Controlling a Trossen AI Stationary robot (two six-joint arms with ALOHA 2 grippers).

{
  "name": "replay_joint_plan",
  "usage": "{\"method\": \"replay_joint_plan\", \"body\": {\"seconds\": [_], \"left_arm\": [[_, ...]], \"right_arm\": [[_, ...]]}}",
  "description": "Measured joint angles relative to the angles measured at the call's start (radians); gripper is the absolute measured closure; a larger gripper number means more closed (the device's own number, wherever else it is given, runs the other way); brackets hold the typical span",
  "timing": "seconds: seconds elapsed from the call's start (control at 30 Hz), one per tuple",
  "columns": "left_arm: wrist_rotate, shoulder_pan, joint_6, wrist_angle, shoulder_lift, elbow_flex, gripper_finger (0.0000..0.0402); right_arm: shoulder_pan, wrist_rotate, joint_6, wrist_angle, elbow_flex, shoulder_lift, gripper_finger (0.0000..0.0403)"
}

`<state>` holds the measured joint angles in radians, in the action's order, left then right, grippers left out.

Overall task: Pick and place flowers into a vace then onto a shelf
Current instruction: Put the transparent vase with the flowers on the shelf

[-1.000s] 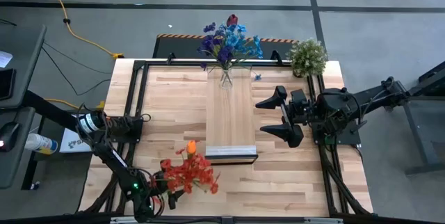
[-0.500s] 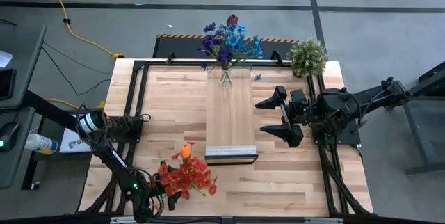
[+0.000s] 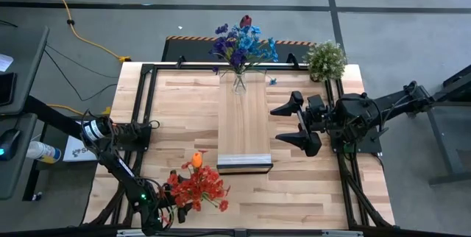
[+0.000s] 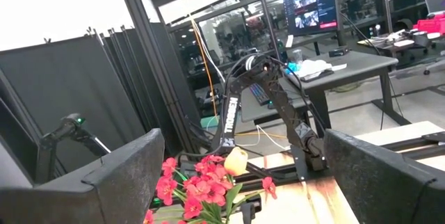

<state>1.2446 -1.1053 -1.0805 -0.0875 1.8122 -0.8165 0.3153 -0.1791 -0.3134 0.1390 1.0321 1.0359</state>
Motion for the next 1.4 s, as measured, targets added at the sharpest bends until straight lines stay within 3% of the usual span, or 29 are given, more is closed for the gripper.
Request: {"method": "replay_joint_plan", "body": {"seconds": [0.93,1.1,1.3,1.4], "left_arm": [[-0.051,0.058,0.010,-0.031,0.000,0.000,0.0026],[-0.033,0.058,0.011,-0.045,0.000,0.000,0.0078],[-0.018,0.058,0.013,-0.049,0.000,0.000,0.0186],[-0.015,0.058,0.017,-0.069,-0.001,0.000,0.0195]], "right_arm": [[0.000,0.011,0.004,-0.001,0.000,0.000,0.0022],[0.000,0.011,0.004,-0.003,0.000,0.003,0.0022],[0.000,0.014,0.001,-0.007,0.000,0.011,0.0022],[0.000,0.022,0.000,-0.007,0.000,0.013,0.0022]]}}
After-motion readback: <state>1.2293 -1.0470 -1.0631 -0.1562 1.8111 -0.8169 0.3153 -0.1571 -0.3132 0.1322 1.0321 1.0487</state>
